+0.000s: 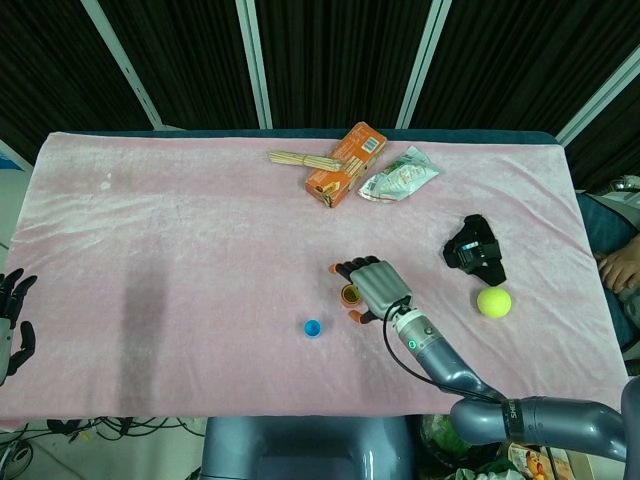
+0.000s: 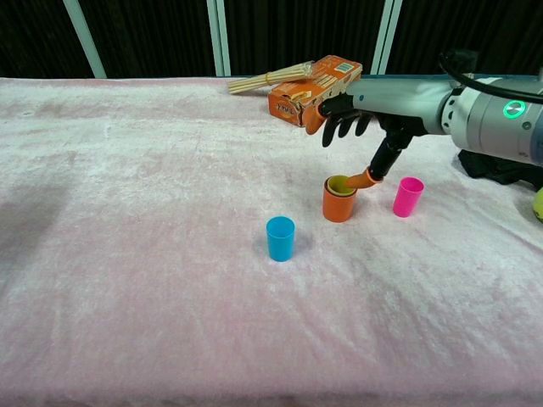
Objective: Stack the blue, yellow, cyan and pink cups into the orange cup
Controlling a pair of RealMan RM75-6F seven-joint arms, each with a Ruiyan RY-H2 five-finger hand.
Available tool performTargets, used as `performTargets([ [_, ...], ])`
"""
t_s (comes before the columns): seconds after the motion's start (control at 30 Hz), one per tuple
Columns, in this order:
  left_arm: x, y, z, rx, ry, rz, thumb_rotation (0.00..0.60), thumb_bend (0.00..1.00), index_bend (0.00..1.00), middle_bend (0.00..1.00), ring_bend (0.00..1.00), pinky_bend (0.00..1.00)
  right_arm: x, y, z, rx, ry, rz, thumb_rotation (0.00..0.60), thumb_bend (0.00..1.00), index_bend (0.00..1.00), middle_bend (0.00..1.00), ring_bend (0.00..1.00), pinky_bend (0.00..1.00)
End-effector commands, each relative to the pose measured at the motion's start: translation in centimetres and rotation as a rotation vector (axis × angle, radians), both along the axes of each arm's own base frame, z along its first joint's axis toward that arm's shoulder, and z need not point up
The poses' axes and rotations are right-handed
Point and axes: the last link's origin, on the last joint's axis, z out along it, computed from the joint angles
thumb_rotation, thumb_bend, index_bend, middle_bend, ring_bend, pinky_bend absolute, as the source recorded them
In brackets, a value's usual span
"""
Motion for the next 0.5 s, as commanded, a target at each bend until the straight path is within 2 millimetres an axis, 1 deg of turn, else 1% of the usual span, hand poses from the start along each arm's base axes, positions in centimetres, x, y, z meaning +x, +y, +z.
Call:
performTargets([
  [0.03,0.0,0.0,0.0,0.001,0.001,-0.001,0.600,0.71,0.10,0.04,0.00,0.00,0.4,1.1,-0.6,0.027,-0.011,0.023,0.600,0.18,0.26,0.27,0.21,0.20],
  [0.23,0.0,0.0,0.1,0.007,-0.001,0.000,0.600,0.71,0.10,0.04,0.00,0.00,1.0,2.1,-1.7,0.052,-0.010,0.056,0.600,0.18,0.27,0.28,0.21,0.20],
  [0.3,0.0,0.0,0.1,0.007,-0.001,0.002,0.600,0.71,0.10,0.04,0.00,0.00,1.5,2.6,-2.5,0.062,-0.008,0.082,0.600,0.18,0.27,0.29,0.21,0.20],
  [0.33,-0.1,0.0,0.1,0.007,0.000,0.005,0.600,0.71,0.10,0.04,0.00,0.00,1.8,2.8,-3.2,0.070,-0.004,0.097,0.600,0.18,0.27,0.29,0.21,0.20],
  [0.5,-0.2,0.0,0.2,0.011,-0.002,0.010,0.600,0.71,0.10,0.04,0.00,0.00,2.0,3.1,-4.4,0.078,0.001,0.104,0.600,0.18,0.27,0.29,0.21,0.20],
])
